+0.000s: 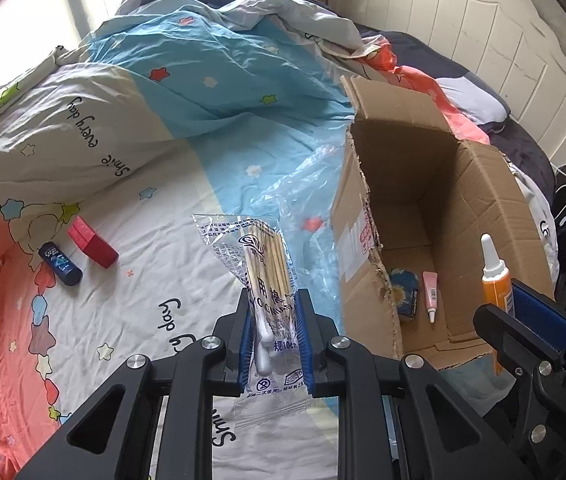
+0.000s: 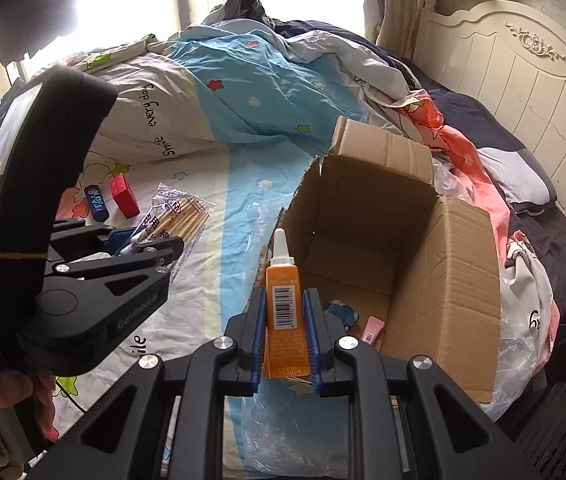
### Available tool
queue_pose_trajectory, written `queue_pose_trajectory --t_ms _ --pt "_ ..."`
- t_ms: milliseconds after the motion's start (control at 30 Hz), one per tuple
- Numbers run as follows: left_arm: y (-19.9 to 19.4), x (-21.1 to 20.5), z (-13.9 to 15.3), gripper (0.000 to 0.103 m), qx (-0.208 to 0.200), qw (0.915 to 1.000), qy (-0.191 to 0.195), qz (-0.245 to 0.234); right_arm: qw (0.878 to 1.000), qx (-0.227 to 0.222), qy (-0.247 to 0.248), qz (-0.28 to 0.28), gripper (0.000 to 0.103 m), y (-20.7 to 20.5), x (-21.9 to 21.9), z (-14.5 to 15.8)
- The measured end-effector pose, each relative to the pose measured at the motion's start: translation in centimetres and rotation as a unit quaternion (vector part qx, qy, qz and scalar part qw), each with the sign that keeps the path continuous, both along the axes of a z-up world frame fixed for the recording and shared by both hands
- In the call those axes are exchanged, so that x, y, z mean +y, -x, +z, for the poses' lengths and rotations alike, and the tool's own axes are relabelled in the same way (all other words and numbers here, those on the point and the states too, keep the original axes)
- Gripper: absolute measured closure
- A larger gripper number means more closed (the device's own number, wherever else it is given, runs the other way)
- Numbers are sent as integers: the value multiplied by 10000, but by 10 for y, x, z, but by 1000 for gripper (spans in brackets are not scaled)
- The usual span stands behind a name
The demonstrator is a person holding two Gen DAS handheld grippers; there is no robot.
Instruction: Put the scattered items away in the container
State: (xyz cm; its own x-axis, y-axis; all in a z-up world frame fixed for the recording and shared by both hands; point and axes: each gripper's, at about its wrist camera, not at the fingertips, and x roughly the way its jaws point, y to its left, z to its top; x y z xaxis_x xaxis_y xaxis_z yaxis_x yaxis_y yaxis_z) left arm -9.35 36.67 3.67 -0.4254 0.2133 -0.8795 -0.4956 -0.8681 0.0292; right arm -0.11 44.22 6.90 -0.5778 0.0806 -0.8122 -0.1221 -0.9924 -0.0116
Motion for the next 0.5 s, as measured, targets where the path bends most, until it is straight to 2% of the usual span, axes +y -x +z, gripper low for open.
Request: queue_pose_trajectory --t_ms 500 --pt "-9 38 4 83 72 9996 -33 -254 9996 -12 102 -268 86 -13 33 -6"
